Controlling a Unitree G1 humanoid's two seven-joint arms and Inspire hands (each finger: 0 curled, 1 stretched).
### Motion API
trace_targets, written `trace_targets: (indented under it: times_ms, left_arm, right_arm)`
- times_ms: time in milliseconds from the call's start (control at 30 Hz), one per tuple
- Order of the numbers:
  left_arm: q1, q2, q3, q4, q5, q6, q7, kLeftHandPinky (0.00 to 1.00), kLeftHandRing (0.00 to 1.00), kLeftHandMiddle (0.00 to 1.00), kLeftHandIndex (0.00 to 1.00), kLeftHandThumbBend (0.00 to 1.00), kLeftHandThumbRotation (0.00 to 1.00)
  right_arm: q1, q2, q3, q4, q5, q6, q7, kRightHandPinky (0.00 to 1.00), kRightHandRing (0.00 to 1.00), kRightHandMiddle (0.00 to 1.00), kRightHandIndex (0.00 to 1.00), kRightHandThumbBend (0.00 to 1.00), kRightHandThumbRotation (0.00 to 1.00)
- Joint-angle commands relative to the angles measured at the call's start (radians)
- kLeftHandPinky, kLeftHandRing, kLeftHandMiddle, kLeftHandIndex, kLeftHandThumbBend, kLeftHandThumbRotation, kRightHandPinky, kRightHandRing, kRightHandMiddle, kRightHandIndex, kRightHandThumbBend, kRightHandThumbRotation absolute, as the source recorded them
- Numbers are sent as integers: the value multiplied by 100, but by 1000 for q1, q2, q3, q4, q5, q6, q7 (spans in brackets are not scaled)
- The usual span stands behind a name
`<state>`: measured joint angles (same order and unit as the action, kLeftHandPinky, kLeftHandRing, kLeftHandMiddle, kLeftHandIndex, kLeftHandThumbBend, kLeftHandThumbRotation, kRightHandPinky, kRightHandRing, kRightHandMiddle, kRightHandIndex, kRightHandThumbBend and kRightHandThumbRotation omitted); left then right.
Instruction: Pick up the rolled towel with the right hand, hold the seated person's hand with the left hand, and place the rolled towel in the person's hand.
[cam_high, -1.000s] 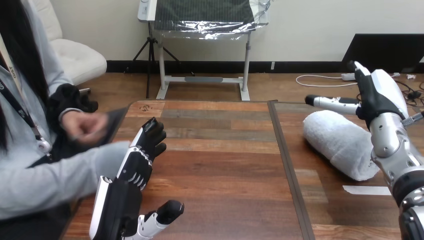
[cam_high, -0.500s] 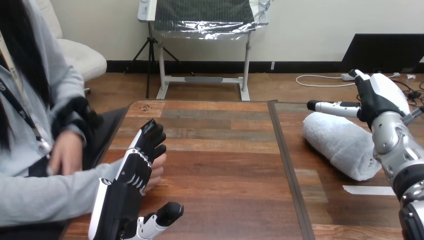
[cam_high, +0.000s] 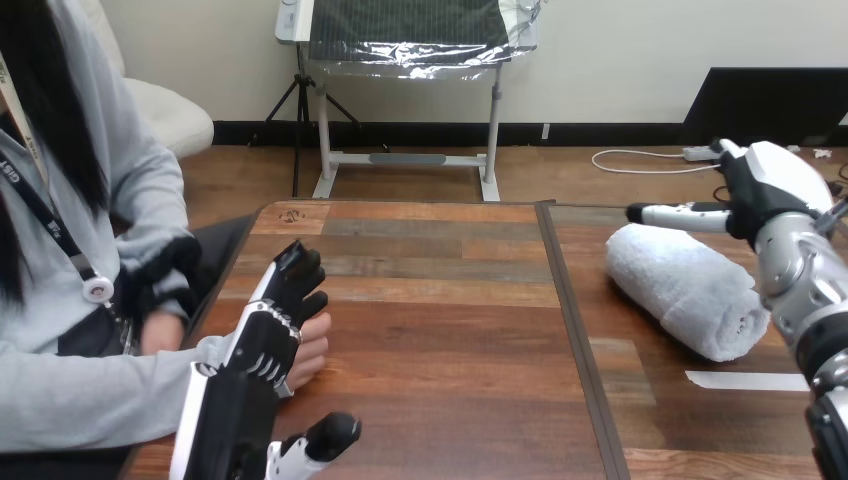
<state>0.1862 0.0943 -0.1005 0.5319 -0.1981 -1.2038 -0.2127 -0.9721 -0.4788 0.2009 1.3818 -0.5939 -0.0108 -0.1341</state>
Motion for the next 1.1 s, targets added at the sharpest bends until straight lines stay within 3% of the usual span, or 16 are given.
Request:
trace_targets:
  times_ms: [0,500,1067]
  left_arm:
    - [-32,1,-8,-62,-31,-42,-25,88,93,93,93,100,60]
    - [3,6,-5,-79,-62,-102,-62,89,93,93,93,100,57]
    - [108,44,-24,-179,-103,-89,-95,90,94,94,93,100,55]
  right_arm:
    - [-108,-27,22,-3,-13,13,12,100,100,100,100,100,65]
    - [-86,-18,64,7,-45,72,54,100,100,100,100,100,66]
    - [-43,3,79,13,-43,106,72,100,100,100,100,100,63]
